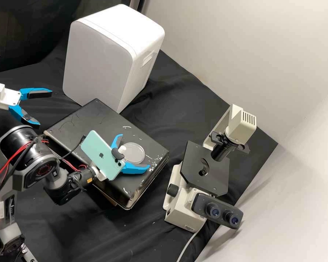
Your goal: Place the petri dish on the microscope
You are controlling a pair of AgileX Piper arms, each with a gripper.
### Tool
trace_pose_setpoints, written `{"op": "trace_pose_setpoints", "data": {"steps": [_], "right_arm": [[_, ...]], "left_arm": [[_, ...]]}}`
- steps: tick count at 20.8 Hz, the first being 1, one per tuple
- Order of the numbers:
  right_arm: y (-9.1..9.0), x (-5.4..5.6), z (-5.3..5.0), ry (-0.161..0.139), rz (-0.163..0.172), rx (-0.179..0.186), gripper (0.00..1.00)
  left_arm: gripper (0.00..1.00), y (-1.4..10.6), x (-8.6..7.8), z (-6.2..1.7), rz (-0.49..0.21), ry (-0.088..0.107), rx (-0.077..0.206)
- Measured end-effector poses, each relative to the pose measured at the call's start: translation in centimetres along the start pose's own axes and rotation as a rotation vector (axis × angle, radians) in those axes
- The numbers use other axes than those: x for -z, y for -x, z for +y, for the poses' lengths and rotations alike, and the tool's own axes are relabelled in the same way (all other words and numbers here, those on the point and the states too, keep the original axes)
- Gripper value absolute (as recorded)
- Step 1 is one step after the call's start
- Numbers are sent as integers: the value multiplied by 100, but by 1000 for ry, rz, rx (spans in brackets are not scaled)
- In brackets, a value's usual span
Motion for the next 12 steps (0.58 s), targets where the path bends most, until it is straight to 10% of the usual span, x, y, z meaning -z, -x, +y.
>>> {"op": "trace_pose_setpoints", "data": {"steps": [12], "right_arm": [[-21, -83, -76, 4, -20, 18, 100]], "left_arm": [[100, -2, -6, -1, -2, 0, 0]]}}
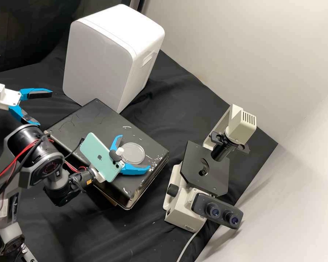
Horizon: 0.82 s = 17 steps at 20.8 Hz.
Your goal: Place the petri dish on the microscope
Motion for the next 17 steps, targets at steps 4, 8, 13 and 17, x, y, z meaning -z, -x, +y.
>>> {"op": "trace_pose_setpoints", "data": {"steps": [4, 8, 13, 17], "right_arm": [[-54, -10, -4, -2, -3, -6, 0], [-73, -9, -3, -2, 0, -8, 0], [-83, -6, -1, -2, 1, -10, 0], [-83, -6, -1, -2, 1, -10, 0]], "left_arm": [[100, 0, 0, 0, 0, 0, 0], [100, 0, 0, 0, 0, 0, 0], [100, 0, 0, 0, 0, 0, 0], [100, -2, 2, -6, 1, 1, 3]]}}
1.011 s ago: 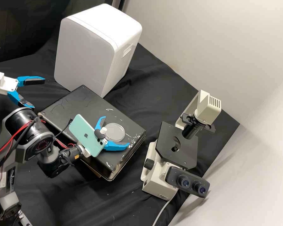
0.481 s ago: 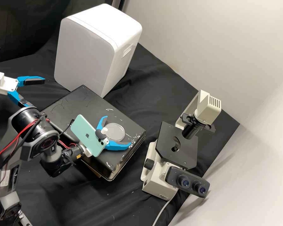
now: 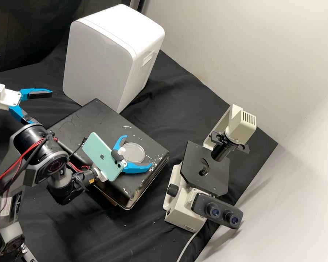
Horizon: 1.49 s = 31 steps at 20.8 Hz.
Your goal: Place the petri dish on the microscope
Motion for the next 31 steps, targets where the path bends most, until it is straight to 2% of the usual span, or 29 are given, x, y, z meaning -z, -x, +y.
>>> {"op": "trace_pose_setpoints", "data": {"steps": [11, 18, 25, 27, 30, 31], "right_arm": [[0, -29, 32, -7, -10, -11, 0], [0, -25, 27, -5, -6, -7, 0], [0, -38, 41, -18, -7, -8, 0], [5, -31, 68, -22, 0, -14, 0], [28, 0, 171, -26, 18, -40, 0], [38, -2, 204, -36, 11, -43, 0]], "left_arm": [[100, -4, 4, -11, 0, 3, 4], [100, -7, 5, -8, 0, 3, 3], [100, -7, 5, -8, 0, 3, 3], [100, -7, 5, -9, 0, 3, 4], [100, -7, 5, -9, 0, 3, 4], [100, -7, 5, -9, 0, 3, 4]]}}
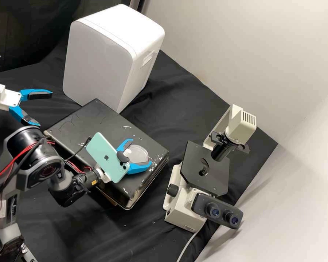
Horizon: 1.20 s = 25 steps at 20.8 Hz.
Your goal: Place the petri dish on the microscope
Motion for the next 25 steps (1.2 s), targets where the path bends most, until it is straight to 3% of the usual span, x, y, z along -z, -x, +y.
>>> {"op": "trace_pose_setpoints", "data": {"steps": [3, 9, 16, 19, 25], "right_arm": [[35, 19, 126, -24, -14, -27, 0], [122, 105, 389, -64, 33, -119, 0], [138, 95, 439, -56, 37, -128, 0], [148, 76, 475, -73, 34, -139, 0], [119, 89, 533, -68, 42, -159, 0]], "left_arm": [[100, 0, 0, 0, 0, 0, 0], [100, 0, 0, 0, 0, 0, 0], [100, 0, 0, 0, 0, 0, 0], [100, 0, 0, 0, 0, 0, 0], [100, 0, 0, 0, 0, 0, 0]]}}
